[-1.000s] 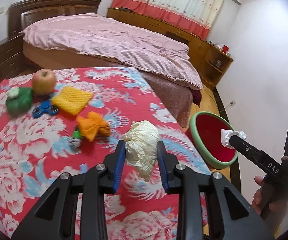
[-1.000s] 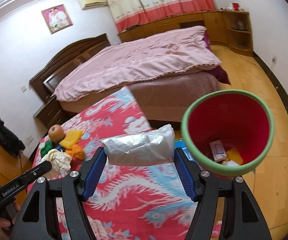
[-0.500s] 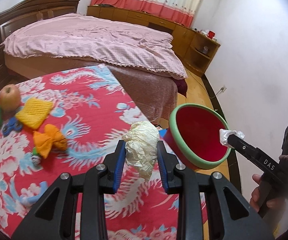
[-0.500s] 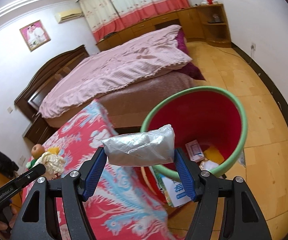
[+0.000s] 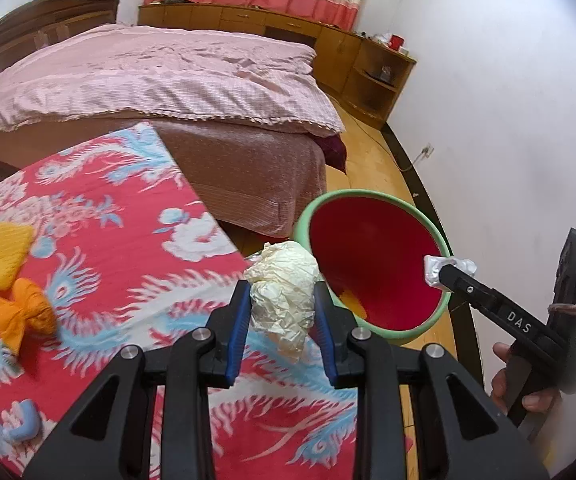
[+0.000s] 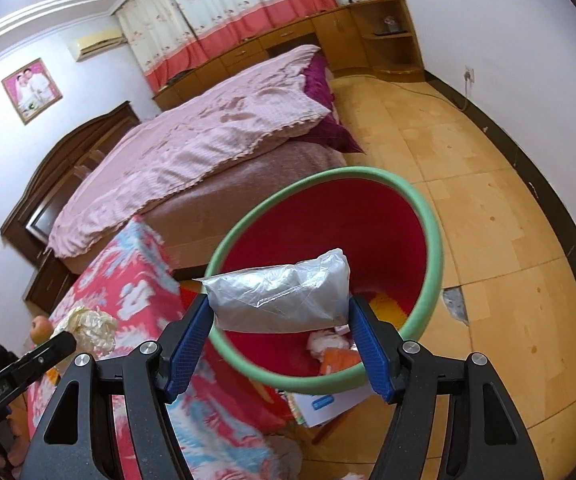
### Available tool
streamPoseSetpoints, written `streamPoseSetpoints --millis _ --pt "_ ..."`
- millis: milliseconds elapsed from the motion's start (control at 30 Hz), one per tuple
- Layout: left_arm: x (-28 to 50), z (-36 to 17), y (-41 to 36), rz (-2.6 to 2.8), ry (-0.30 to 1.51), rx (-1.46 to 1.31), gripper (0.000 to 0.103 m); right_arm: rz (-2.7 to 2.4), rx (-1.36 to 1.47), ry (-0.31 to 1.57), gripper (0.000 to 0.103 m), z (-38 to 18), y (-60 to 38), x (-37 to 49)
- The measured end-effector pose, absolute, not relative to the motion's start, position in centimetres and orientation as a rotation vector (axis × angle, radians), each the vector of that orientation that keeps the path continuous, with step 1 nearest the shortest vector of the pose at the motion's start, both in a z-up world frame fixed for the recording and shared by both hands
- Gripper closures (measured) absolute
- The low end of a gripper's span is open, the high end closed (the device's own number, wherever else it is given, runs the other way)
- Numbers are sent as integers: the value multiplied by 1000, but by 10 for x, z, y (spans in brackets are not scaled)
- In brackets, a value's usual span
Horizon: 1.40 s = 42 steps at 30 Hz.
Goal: Collect trash
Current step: 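Lower the foil packet into the bucket with the right tool, then open the left tool to drop the crumpled tissue into the bucket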
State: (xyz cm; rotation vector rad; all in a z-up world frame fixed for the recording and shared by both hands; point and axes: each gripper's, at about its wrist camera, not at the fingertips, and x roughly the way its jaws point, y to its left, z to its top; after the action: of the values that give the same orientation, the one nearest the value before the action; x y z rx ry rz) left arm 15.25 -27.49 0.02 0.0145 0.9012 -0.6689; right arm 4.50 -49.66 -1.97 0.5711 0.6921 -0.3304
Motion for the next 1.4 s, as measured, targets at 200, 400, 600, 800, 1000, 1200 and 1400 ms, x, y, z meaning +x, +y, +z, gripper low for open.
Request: streamPoseSetpoints --millis 200,400,600,800,1000,1200,1400 --pt "156 -8 -298 -695 918 38 72 -342 588 701 32 -28 -511 50" --pt "158 -13 -314 -712 932 53 72 -337 590 692 25 -33 -517 52" --pt "163 -20 -328 -723 944 67 72 -338 593 666 23 -31 -523 50" --pt "162 -24 -344 -751 948 90 72 -352 609 630 23 -25 -530 40" --pt "161 -32 -363 -790 961 116 72 -370 613 609 23 -19 -534 31" --pt "158 -35 -380 -818 960 145 72 -379 621 606 23 -20 -538 29" --pt "161 -37 -383 -819 965 137 57 -385 629 604 23 -20 -541 27"
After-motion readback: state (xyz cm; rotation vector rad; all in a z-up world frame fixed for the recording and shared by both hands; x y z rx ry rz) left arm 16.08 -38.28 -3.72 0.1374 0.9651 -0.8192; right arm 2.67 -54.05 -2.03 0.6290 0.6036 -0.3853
